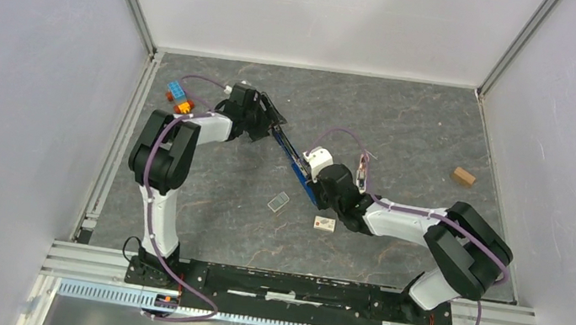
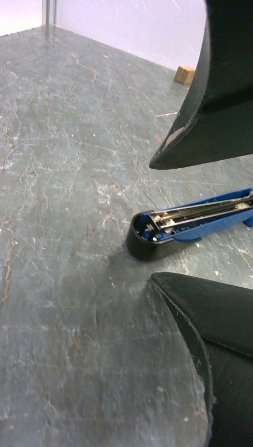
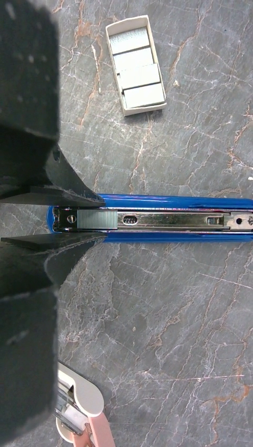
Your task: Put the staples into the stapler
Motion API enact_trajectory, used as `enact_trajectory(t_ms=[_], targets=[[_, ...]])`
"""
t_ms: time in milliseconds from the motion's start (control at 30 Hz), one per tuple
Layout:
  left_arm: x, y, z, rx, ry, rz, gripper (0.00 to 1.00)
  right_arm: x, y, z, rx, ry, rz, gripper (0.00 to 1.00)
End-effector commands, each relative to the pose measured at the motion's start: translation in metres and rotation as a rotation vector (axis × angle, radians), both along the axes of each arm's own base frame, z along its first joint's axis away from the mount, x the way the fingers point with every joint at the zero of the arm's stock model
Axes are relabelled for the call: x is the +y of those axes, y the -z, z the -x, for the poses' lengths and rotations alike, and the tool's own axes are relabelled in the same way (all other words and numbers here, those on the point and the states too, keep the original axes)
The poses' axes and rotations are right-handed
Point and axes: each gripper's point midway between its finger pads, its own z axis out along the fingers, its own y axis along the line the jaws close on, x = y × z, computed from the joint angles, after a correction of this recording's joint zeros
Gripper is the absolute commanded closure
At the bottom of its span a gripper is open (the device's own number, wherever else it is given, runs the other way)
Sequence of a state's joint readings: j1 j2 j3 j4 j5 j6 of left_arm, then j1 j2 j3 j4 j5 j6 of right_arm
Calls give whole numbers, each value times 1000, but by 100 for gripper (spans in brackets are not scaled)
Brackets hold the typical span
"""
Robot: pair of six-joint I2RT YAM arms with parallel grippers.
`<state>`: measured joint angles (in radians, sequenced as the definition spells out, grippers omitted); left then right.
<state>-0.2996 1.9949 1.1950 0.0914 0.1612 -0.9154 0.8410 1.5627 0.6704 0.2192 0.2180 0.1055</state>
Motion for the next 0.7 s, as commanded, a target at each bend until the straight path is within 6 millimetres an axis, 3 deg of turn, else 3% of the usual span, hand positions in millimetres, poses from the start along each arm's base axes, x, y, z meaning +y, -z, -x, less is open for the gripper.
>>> enact_trajectory(t_ms=[0,100,267,667], targets=[[-4,15,-2,59,-20,31,22,5,-12,-5,-21,-16,-26,69],[-4,14,-3,56,-3,23,23,10,-27,-11,-28,-24,-53,59],[1,16,-4,80,-4,9,23,24,-46,-24,-55,-60,-62,56],[-4,28,-2,164,-7,65,23,63,-34,-65,-107,-130,-38,55]])
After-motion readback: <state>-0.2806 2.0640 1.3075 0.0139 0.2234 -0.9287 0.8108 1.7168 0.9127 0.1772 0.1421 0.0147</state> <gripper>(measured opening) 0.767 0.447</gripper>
